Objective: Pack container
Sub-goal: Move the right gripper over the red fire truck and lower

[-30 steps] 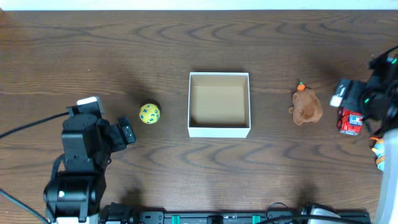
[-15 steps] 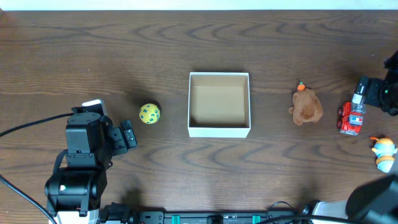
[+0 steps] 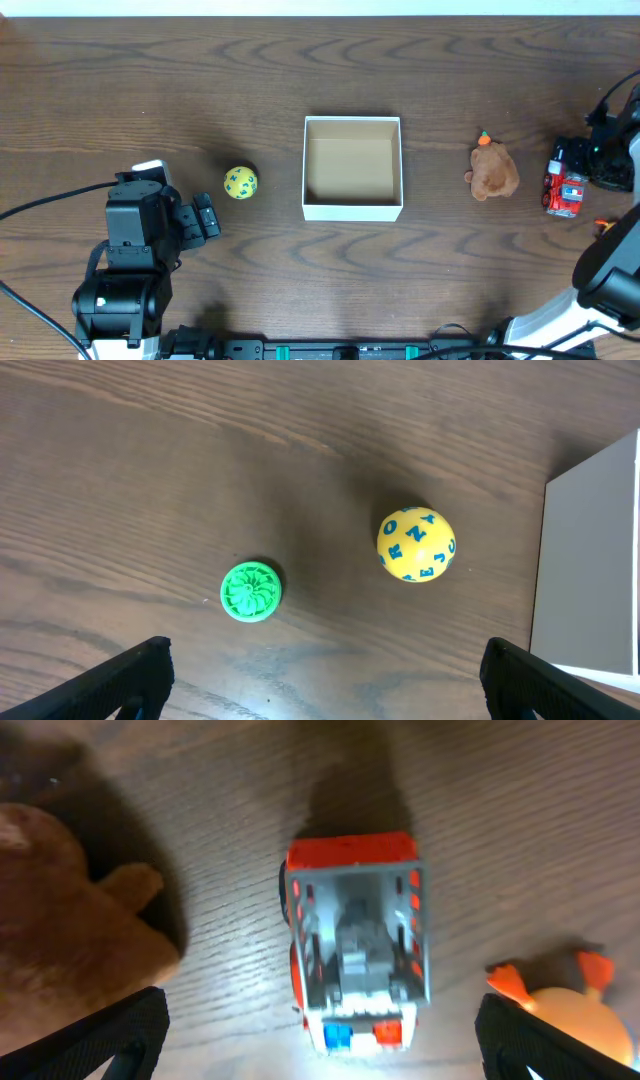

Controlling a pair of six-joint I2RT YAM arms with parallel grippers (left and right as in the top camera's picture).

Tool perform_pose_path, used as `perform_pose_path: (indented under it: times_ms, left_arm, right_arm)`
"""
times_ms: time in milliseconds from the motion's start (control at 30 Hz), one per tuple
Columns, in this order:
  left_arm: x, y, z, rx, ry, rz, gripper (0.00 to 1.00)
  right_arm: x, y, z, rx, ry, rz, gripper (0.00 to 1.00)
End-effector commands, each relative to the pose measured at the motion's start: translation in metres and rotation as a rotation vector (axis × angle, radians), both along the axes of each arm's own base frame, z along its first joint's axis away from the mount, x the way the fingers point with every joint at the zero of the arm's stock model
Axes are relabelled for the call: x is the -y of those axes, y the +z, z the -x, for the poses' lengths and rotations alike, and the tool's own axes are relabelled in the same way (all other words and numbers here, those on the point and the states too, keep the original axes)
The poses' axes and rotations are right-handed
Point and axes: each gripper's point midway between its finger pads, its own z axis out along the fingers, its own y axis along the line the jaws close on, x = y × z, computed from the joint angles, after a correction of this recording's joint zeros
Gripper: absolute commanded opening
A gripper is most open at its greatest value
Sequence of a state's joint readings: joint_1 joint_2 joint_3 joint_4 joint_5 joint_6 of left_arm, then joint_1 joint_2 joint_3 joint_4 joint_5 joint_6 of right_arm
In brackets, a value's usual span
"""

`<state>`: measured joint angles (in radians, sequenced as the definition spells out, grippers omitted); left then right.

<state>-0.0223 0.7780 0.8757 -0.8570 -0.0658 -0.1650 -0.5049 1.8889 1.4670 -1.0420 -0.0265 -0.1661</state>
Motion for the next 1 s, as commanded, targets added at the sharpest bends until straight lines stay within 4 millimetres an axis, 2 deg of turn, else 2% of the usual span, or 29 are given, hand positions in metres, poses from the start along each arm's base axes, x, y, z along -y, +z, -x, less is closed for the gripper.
perform_pose_path:
  times_ms: [0,300,767,967]
  left_arm:
    - [0.000,0.007,-0.001,0.017,0.011,0.012,0.98]
    - [0.000,0.007,-0.001,0.017,0.011,0.012,0.98]
    - [0.000,0.007,-0.001,0.017,0.012,0.011,0.98]
    - [0.000,0.007,-0.001,0.017,0.012,0.011,0.98]
  right_arm:
    - [0.005,-0.011,-0.002,-0.019,0.003,-0.005,0.99]
    - [0.002,-0.044,0.002,-0.094,-0.022,-0.048,0.99]
    - [0.003,-0.044,0.000,-0.086,-0.040,-0.046,0.80]
    - [0.005,-0.042,0.000,-0.084,-0.054,-0.035,0.81]
